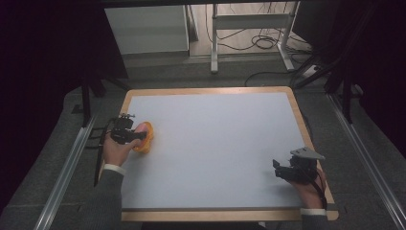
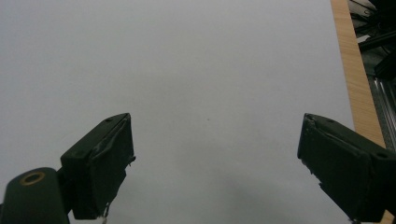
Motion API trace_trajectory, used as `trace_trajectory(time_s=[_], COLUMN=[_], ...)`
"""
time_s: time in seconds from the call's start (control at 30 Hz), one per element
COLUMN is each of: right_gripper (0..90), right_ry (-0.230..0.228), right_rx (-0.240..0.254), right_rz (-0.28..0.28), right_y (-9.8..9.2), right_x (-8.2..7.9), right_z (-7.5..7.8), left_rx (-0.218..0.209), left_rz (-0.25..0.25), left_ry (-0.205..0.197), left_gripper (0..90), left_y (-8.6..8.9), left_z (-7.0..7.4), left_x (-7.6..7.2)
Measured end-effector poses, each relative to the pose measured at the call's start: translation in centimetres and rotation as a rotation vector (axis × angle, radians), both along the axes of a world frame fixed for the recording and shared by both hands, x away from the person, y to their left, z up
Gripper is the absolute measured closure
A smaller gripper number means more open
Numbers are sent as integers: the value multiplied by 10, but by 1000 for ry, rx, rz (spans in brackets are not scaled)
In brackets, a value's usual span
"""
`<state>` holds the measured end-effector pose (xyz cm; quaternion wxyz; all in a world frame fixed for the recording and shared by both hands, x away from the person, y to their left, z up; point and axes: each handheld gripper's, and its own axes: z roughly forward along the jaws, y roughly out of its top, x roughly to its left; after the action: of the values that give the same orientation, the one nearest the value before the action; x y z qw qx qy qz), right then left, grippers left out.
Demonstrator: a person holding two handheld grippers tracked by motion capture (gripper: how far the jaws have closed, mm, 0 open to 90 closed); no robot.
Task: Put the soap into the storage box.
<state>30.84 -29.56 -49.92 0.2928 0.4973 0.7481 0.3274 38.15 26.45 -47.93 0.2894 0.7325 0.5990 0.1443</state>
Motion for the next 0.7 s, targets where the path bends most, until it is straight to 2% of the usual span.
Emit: trace_trajectory(time_s=[0.2,0.3,0.37,0.47,0.57,0.7], right_gripper=[103,103,104,104,104,104], right_ry=[0,0,-1,-1,-1,0], right_rx=[-3,-3,-2,-3,-4,-3], right_rz=[2,2,2,2,4,2], right_y=[1,1,1,1,1,1], right_x=[0,0,0,0,0,0], right_z=[0,0,0,0,0,0], left_rx=[5,1,-14,-3,-24,-49], left_rz=[2,-1,1,11,3,-21], left_ry=[15,8,-10,-54,-92,-143], left_gripper=[600,595,539,396,329,288], left_y=[1,0,0,0,3,2], left_z=[-7,-7,-3,7,16,27], left_x=[1,0,-1,-5,-11,-24])
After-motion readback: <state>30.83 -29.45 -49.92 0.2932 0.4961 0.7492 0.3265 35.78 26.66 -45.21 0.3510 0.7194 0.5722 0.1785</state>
